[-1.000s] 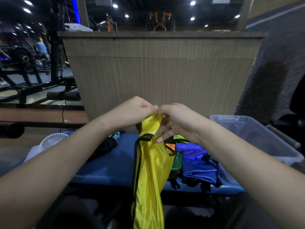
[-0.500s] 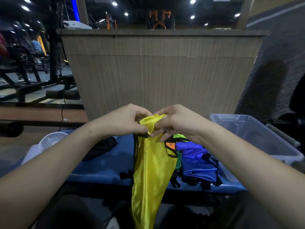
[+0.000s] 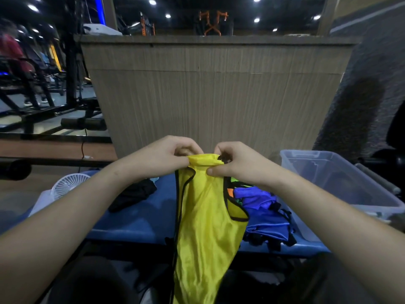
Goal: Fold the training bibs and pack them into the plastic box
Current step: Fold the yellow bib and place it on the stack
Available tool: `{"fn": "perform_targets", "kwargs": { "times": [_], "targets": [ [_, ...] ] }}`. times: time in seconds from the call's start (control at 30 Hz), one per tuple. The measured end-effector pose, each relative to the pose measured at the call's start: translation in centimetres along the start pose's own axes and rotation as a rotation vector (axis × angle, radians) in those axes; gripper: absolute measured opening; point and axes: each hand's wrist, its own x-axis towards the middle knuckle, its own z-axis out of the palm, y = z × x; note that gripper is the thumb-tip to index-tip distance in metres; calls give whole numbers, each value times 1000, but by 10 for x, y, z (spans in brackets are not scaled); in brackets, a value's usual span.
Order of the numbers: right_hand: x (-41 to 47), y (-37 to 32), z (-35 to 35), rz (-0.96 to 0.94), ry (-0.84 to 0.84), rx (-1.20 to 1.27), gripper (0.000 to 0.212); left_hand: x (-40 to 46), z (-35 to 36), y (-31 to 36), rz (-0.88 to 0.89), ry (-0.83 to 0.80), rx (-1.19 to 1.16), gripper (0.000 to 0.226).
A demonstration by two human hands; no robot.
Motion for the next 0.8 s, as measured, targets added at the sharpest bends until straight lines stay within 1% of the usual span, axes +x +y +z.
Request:
{"fn": "perform_targets", "kwargs": {
  "times": [0.07, 0.17, 0.3, 0.37, 0.43, 0.47, 0.53, 0.6, 0.67, 0.73, 0.8],
  "targets": [
    [0, 3, 0, 16, -12, 87, 23, -2, 0, -5, 41, -6, -36, 24],
    [1, 7, 1, 13, -9, 187, 27, -4, -1, -11, 94, 4, -121, 24],
    [1, 10, 1, -47, -1, 313, 25, -4, -2, -14, 121, -15, -57, 19],
    [1, 12, 2, -83, 9, 338, 27, -7, -1, -16, 99, -49, -76, 4],
    [1, 13, 3, -118, 29, 312, 30, -6, 2, -20, 89, -38, -82, 26],
    [2, 14, 3, -135, 40, 278, 31, -4, 4, -22, 88, -14, -64, 33],
    [2, 14, 3, -151, 47, 205, 32, -1, 7, -24, 114, 47, 9, 33],
    [4, 16, 2, -155, 45, 136, 29, 1, 4, -27, 125, 82, 29, 32],
    [5, 18, 0, -150, 36, 91, 25, 1, -1, -27, 104, 47, 31, 33],
    [6, 21, 0, -142, 10, 103, 22, 0, -5, -28, 80, -1, 102, 36],
    [6, 22, 3, -154, 22, 112, 21, -1, -5, -26, 76, -43, 179, 36]
  ]
}}
